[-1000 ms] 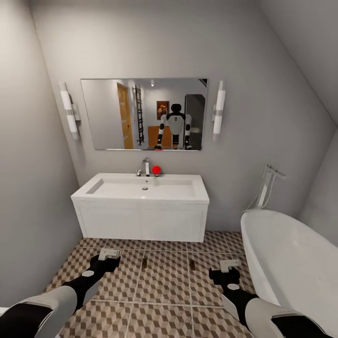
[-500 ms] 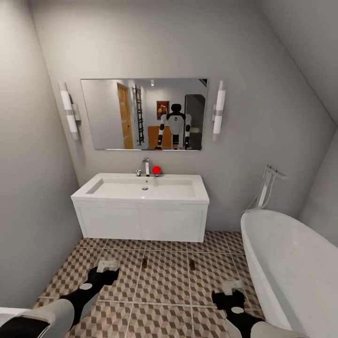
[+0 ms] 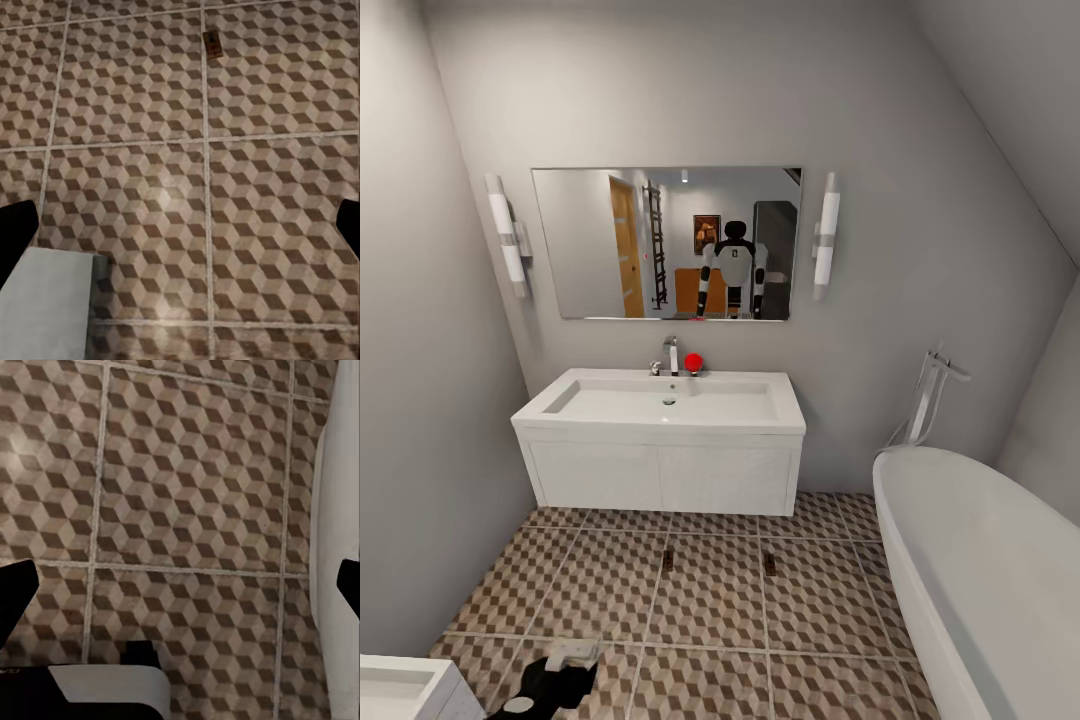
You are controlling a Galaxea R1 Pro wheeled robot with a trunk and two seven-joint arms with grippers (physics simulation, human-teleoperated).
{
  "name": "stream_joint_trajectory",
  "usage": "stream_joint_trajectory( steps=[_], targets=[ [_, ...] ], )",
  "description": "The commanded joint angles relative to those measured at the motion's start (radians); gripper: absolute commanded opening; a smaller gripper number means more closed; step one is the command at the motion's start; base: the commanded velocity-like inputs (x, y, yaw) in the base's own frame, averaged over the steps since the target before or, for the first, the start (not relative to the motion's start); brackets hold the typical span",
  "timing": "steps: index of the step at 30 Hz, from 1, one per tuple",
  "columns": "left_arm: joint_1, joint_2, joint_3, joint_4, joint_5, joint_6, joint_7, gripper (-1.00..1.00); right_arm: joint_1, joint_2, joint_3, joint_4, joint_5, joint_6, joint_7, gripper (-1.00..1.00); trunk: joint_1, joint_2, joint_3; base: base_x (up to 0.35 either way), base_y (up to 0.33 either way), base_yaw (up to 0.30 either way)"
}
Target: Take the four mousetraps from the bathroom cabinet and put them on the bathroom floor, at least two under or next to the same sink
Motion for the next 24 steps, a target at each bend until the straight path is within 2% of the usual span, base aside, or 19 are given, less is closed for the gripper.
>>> stream_joint_trajectory(
  steps=[1, 4, 9, 19, 24],
  targets=[
    [0.013, 0.0, -0.008, 0.001, 0.007, -0.002, 0.0, 1.0, 0.016, 0.0, 0.007, 0.003, 0.005, 0.003, -0.006, 1.0, 0.0, -0.001, -0.001, 0.0, 0.0, 0.0],
    [0.047, 0.002, -0.008, 0.002, 0.007, 0.001, -0.002, 1.0, 0.059, -0.001, 0.007, 0.003, 0.006, 0.014, -0.006, 1.0, 0.0, -0.001, -0.001, 0.0, 0.0, 0.0],
    [0.087, 0.002, -0.008, 0.002, 0.007, 0.015, -0.004, 1.0, 0.087, -0.003, 0.007, 0.003, 0.006, 0.021, -0.003, 1.0, 0.0, -0.001, -0.001, 0.0, 0.0, 0.0],
    [0.142, -0.002, -0.009, 0.002, 0.006, 0.115, -0.01, 1.0, 0.103, 0.001, 0.008, 0.004, 0.005, 0.027, -0.001, 1.0, 0.0, -0.001, -0.001, 0.0, 0.0, 0.0],
    [0.174, -0.005, -0.009, 0.002, 0.005, 0.141, -0.012, 1.0, 0.105, 0.002, 0.007, 0.004, 0.004, 0.051, -0.001, 1.0, 0.0, -0.001, -0.001, 0.0, 0.0, 0.0]
  ],
)
